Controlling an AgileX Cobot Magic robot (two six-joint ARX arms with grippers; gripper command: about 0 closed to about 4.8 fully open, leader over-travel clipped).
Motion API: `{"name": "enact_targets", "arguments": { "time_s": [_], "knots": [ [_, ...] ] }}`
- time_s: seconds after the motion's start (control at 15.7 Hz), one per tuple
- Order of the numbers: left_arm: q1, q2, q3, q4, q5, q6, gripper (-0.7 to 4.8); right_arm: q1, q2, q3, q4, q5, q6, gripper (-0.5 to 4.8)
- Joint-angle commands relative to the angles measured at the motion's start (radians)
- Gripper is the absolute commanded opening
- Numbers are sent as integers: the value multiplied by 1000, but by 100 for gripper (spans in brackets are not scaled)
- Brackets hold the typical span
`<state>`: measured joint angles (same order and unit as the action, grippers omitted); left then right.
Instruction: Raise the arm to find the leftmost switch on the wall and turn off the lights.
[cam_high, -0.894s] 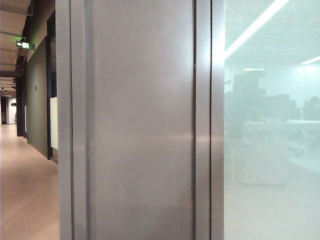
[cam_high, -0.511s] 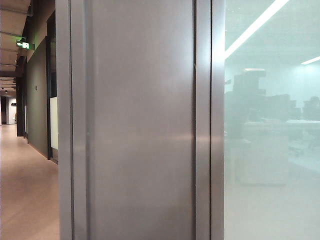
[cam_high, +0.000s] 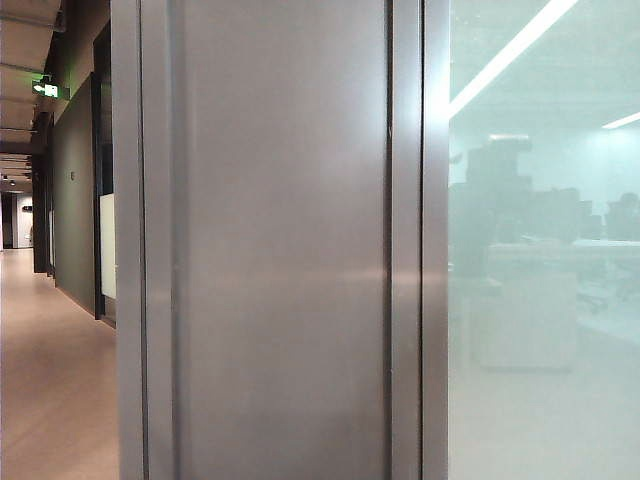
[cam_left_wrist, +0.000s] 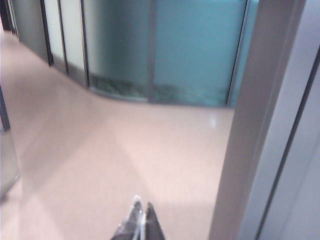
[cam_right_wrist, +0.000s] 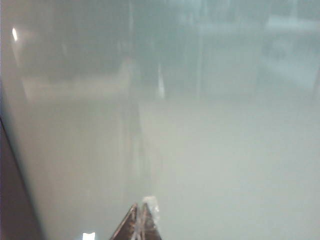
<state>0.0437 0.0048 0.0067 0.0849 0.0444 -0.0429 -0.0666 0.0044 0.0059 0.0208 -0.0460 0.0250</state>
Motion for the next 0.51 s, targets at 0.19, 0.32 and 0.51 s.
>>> {"name": "enact_targets", "arguments": {
  "time_s": [0.19,0.32,0.51],
  "knots": [
    [2,-1,18,436,8,-16,-6,1,-2,57,373,2,48,-1],
    [2,0,137,452,54,-43,-6,1,5,195,369,4,56,-1],
    [2,89,362,396,19,-39,-6,0,125,430,370,77,53,-1]
  ]
}}
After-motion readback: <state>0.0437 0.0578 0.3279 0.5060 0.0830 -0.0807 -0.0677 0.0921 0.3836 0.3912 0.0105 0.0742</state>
